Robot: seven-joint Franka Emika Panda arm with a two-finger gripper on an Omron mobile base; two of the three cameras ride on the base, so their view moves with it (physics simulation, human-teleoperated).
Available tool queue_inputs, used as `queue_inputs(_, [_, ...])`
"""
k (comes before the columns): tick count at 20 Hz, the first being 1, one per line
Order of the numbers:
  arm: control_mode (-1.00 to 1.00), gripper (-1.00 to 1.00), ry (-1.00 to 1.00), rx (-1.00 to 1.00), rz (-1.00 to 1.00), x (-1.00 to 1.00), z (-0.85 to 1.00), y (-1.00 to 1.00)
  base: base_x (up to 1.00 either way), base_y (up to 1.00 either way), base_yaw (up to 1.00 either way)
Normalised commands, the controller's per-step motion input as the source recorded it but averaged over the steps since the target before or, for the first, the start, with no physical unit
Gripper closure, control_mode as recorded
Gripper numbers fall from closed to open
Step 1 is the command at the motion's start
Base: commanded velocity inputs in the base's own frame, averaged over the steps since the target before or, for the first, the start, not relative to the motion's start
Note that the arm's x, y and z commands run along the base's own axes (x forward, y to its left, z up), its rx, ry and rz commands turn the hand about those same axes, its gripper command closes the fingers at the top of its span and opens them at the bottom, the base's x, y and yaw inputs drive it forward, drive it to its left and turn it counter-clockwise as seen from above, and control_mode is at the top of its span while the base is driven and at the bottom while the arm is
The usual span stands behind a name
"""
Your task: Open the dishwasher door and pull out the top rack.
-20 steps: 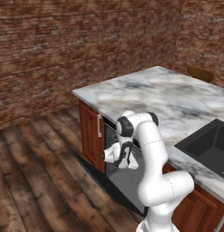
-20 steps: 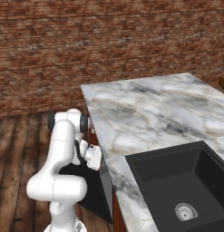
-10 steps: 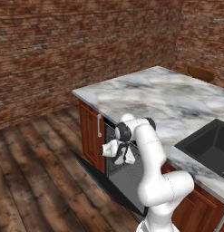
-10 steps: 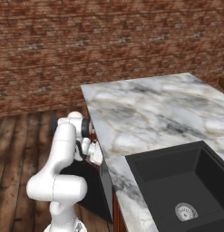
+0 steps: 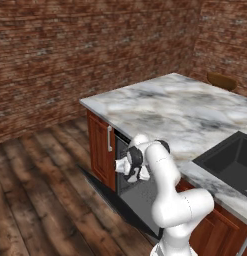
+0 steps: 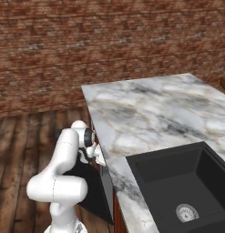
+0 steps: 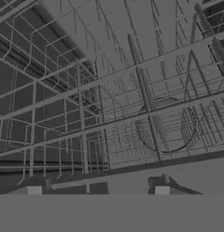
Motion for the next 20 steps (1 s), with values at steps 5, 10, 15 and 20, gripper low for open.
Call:
queue_inputs(5, [-1.0,-1.0,-0.05,0.0,0.0,0.34,-0.45,-0.2,0.0,0.0,0.0])
queue_inputs(10, [-1.0,-1.0,-0.06,0.0,0.0,0.38,-0.3,-0.11,0.0,0.0,0.0])
queue_inputs(15, [-1.0,-1.0,-0.02,0.09,-0.04,-0.06,-0.82,-0.31,0.0,0.0,0.0])
queue_inputs(20, [-1.0,-1.0,0.01,0.36,-0.08,-0.48,-0.75,-0.1,0.0,0.0,0.0])
